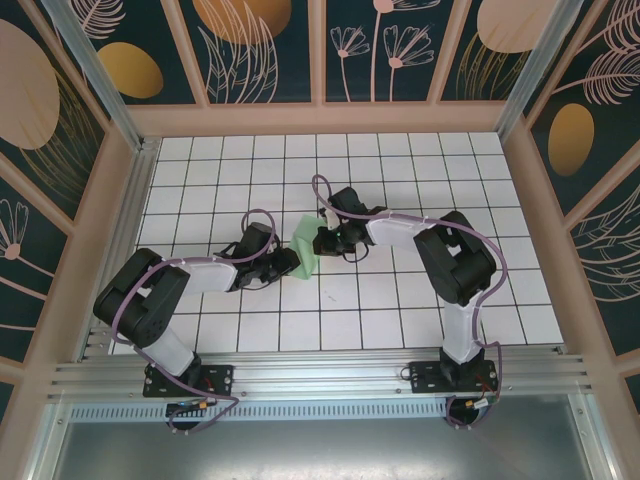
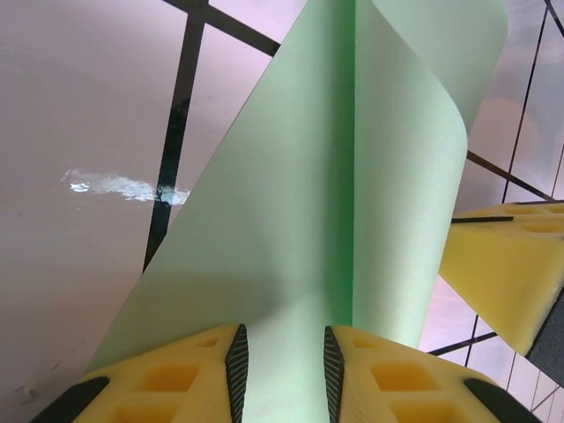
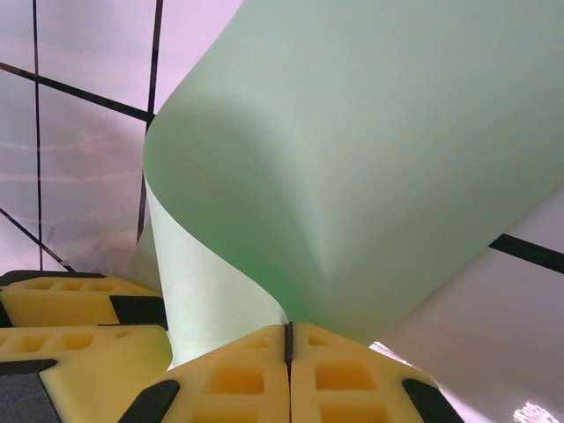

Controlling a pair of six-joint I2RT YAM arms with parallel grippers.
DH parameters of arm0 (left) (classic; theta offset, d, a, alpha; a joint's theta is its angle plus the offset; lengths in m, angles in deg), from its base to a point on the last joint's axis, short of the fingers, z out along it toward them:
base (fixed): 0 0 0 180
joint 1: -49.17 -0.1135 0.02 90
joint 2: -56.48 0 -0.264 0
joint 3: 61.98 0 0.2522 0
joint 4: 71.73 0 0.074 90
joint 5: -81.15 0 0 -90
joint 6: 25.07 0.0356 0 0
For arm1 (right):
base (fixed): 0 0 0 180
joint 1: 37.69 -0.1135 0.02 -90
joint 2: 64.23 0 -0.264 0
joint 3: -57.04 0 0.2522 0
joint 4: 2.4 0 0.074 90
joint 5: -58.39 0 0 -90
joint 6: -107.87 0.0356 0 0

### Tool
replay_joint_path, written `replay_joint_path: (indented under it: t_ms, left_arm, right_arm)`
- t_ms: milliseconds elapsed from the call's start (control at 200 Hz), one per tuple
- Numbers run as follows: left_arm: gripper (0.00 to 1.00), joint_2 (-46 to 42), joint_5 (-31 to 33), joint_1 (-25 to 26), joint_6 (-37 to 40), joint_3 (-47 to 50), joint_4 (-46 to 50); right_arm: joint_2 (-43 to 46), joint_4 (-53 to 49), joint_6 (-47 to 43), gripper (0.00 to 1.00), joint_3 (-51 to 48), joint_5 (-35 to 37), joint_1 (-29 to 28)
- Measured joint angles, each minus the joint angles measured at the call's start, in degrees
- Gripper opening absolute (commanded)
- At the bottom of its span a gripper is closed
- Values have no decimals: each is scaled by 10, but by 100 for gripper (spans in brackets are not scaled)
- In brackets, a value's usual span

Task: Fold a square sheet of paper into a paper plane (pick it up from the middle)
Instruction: Fold the triangle a second time at the center of the table.

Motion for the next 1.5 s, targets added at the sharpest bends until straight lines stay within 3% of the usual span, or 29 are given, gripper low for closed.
replay_joint_path:
  t_ms: [1046,1496]
  left_arm:
    - [34,-16,-13,0,15,-23,20]
    - [22,3,-75,0,-26,-27,-80]
  right_arm:
    - [-21,-14,-13,8,12,22,0]
    - [-26,-16,-15,10,19,21,0]
